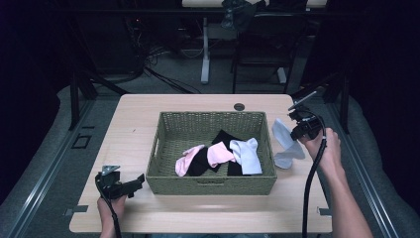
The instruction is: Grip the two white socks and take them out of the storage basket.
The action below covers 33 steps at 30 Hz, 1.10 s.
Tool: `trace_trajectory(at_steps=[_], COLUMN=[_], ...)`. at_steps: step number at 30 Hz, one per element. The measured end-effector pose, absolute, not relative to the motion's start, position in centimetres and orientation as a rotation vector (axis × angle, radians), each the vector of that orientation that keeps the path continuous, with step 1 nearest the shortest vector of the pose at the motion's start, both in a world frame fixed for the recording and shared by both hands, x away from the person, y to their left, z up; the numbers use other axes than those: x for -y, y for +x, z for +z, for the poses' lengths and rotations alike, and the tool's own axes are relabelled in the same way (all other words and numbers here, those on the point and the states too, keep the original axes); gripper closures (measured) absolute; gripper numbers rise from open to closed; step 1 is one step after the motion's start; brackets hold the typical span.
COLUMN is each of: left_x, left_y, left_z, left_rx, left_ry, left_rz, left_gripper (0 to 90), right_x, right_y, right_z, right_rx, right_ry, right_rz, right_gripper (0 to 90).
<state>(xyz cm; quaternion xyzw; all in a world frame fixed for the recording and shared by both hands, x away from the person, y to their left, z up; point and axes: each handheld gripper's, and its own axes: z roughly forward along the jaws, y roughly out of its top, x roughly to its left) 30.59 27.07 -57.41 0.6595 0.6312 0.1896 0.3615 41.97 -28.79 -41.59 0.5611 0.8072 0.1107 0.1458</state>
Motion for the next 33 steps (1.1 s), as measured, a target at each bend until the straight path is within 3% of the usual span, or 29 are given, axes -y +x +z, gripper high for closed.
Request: trace_trajectory(at_steps=[9,14,22,33], left_x=[-27.0,-27.1,-27.1,-27.1], left_y=[30.6,30.6,30.6,30.6], left_z=[-57.4,-57.4,-57.4,-57.4], left_rx=[-1.626,-1.627,-1.626,-1.627], left_ry=[1.701,1.699,1.702,1.698], left_rz=[0.488,0.488,0.489,0.493], left_gripper=[1.5,1.5,1.5,1.5], right_x=[29.3,29.5,29.0,26.4], right_y=[43.1,43.3,42.7,41.8], right_z=[-46.0,-46.7,-43.2,-37.8], right_rx=[-2.346,-2.362,-2.353,-2.388], right_ry=[1.745,1.756,1.684,1.527], right_rz=[0.299,0.29,0.329,0.479], right_gripper=[85.9,73.0,48.9,29.8])
